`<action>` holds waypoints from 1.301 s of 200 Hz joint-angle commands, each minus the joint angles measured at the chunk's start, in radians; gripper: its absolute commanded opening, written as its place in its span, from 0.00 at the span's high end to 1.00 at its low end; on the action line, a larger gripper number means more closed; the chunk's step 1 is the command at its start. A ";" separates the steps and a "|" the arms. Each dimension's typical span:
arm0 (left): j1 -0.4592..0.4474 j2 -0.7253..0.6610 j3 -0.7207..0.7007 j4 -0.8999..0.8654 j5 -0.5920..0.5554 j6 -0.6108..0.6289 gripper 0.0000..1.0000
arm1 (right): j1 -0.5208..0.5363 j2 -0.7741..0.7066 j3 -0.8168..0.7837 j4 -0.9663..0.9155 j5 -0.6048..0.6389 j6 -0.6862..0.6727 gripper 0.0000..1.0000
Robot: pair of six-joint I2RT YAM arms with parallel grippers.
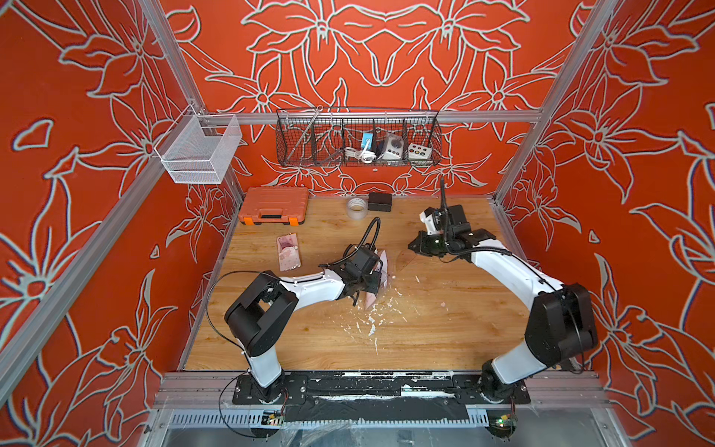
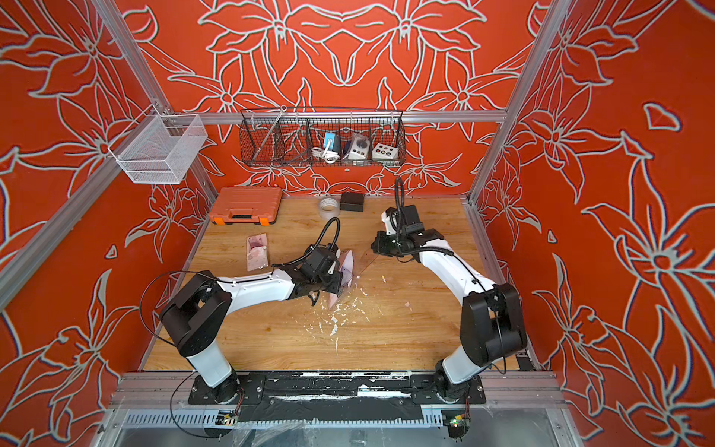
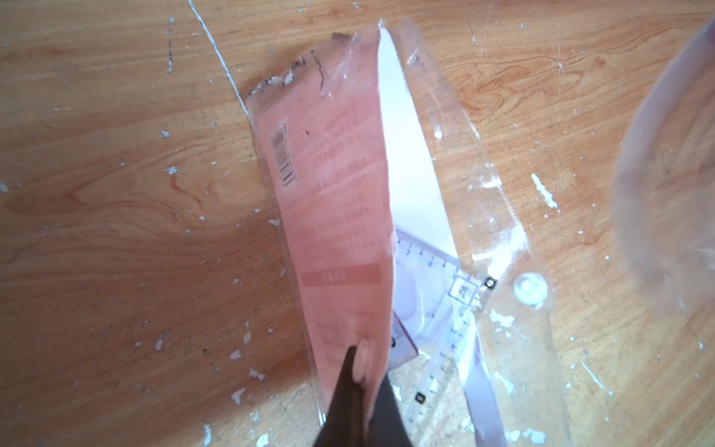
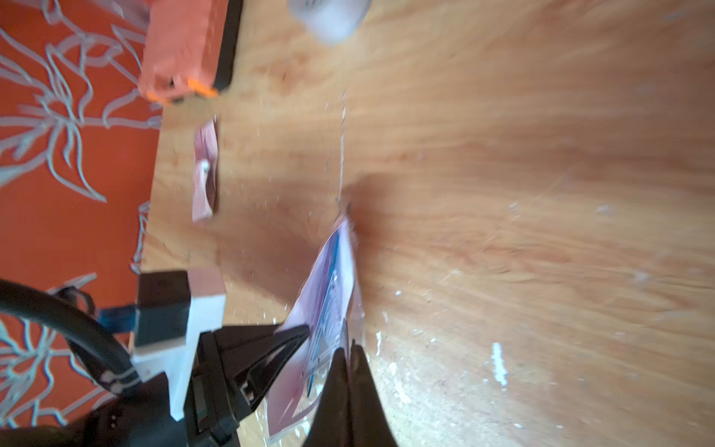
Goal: Open the ruler set and take out the ruler
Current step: Place the ruler at the center of the board.
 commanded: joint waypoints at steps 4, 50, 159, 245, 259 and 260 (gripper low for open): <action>-0.005 0.021 -0.008 -0.026 -0.009 0.012 1.00 | -0.109 0.009 -0.026 0.088 0.060 0.064 1.00; -0.005 0.004 -0.011 -0.036 -0.010 0.018 1.00 | -0.249 0.220 0.057 0.127 0.028 0.062 1.00; -0.005 0.012 -0.012 -0.025 -0.006 0.014 1.00 | -0.287 0.384 0.113 0.161 -0.017 0.057 0.69; -0.005 0.017 -0.034 0.013 0.017 0.001 1.00 | -0.114 -0.009 -0.185 0.314 -0.144 0.154 0.67; -0.005 0.018 -0.035 0.015 0.017 0.001 1.00 | -0.022 -0.046 -0.226 0.313 -0.162 0.123 0.70; -0.005 0.018 -0.034 0.014 0.017 0.000 1.00 | -0.017 -0.048 -0.230 0.313 -0.163 0.123 0.70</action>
